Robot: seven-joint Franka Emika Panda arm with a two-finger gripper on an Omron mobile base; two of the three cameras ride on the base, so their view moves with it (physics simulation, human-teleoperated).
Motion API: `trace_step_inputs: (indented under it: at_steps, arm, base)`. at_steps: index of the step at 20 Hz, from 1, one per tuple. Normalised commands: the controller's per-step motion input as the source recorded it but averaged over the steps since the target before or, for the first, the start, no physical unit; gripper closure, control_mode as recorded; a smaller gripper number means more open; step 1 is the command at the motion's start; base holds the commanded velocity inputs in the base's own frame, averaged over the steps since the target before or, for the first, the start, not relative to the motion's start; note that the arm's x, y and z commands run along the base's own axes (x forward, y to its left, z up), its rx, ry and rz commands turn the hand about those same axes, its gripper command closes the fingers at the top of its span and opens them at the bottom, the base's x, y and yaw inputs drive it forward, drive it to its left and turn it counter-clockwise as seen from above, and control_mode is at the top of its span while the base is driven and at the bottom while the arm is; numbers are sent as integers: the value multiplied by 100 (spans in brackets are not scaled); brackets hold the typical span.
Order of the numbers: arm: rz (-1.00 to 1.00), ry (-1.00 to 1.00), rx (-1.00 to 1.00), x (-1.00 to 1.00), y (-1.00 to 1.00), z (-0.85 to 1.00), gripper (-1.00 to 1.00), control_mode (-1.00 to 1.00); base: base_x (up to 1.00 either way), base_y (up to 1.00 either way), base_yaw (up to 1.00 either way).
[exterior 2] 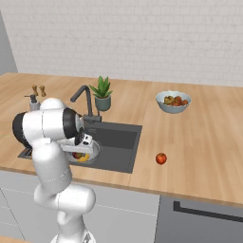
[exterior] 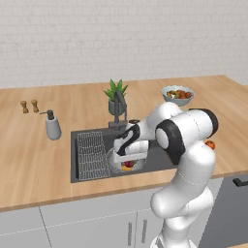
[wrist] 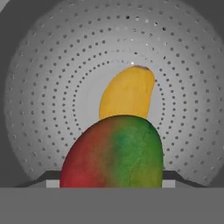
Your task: Put the colander in the sink, put the mango, apple, mango in the colander, and turn on the sink faucet and pour water over the colander.
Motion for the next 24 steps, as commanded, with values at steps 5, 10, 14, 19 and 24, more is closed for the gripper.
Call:
trace_step_inputs:
  at_steps: [5, 10, 14, 19, 24]
  arm:
    - [0, 0, 0, 25, 0, -37, -100, -100]
    - [0, 0, 0, 24, -4, -7, -100, -100]
    - [0, -6, 0, 0, -11, 8, -100, -100]
    - [0, -12, 0, -5, -13, 38, -100, -100]
    - [0, -19, 0, -43, -32, 88, -100, -100]
  base:
    - [0, 0, 0]
    - [0, 0, 0]
    - [0, 0, 0]
    - [0, 0, 0]
    - [0, 0, 0]
